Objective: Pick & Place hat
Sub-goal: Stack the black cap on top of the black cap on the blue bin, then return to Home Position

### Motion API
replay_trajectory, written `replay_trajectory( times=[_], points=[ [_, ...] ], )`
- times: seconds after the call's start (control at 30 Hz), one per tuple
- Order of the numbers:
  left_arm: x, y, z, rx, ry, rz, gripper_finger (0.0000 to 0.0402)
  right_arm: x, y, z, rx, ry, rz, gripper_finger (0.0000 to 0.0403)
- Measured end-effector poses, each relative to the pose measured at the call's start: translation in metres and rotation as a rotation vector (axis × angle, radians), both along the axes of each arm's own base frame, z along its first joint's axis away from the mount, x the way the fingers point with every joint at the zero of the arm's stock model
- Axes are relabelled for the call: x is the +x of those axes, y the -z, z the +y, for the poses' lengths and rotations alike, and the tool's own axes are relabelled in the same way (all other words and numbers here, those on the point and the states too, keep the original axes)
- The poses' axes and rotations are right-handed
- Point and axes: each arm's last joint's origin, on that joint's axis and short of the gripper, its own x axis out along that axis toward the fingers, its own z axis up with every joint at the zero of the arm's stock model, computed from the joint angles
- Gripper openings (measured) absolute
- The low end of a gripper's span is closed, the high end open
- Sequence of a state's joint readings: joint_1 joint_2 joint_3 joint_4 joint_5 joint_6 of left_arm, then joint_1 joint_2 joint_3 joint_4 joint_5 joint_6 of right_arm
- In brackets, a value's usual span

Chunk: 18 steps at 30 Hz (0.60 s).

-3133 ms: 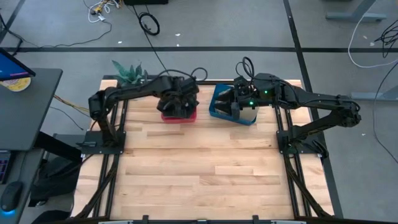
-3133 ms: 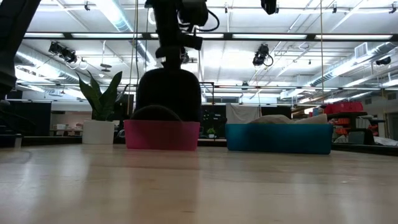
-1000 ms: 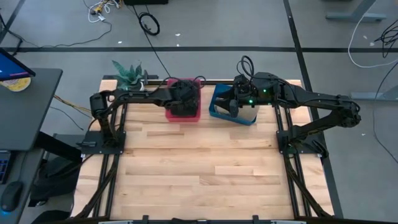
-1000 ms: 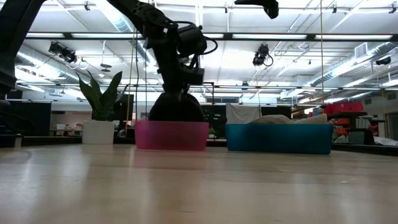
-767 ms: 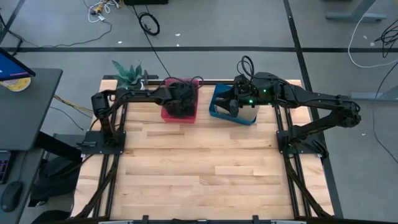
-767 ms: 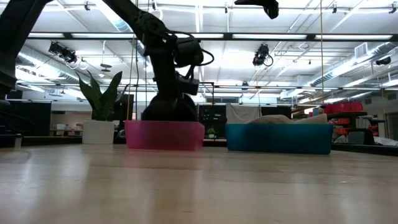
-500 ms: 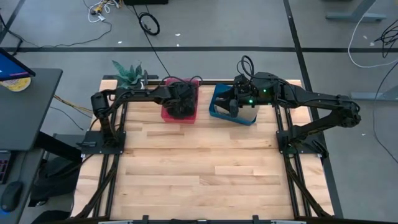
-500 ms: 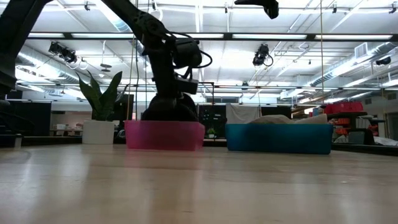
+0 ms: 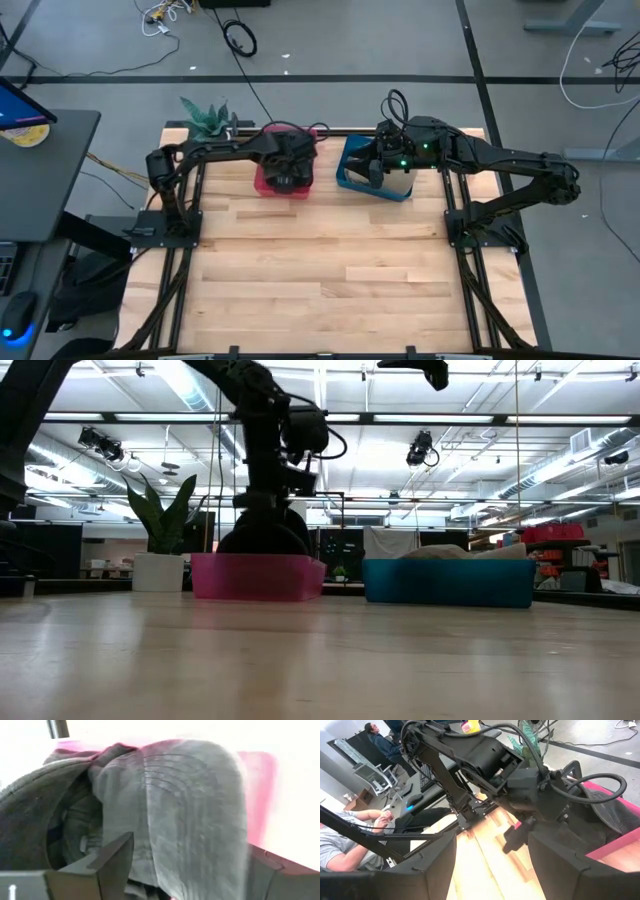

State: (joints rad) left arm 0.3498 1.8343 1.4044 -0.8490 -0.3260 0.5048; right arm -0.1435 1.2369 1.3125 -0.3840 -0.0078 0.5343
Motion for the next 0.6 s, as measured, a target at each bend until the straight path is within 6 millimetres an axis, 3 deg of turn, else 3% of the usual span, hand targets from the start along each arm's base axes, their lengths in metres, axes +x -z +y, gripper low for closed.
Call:
replay_trajectory(
  times=[0.3,0.47,0.6],
  points=[
    [0.001,-0.044,-0.007,-0.141,-0.027,-0.004,0.0288,0.000,0.000,0.000,0.000,0.000,0.000,0.0249],
    [0.001,-0.089,-0.007,0.093,-0.076,0.025,0.0274,0.000,0.000,0.000,-0.008,-0.003,0.002,0.0249],
    [0.001,-0.130,0.001,0.217,-0.128,-0.086,0.0243,0.000,0.000,0.000,-0.008,-0.003,0.002,0.0249]
  ],
)
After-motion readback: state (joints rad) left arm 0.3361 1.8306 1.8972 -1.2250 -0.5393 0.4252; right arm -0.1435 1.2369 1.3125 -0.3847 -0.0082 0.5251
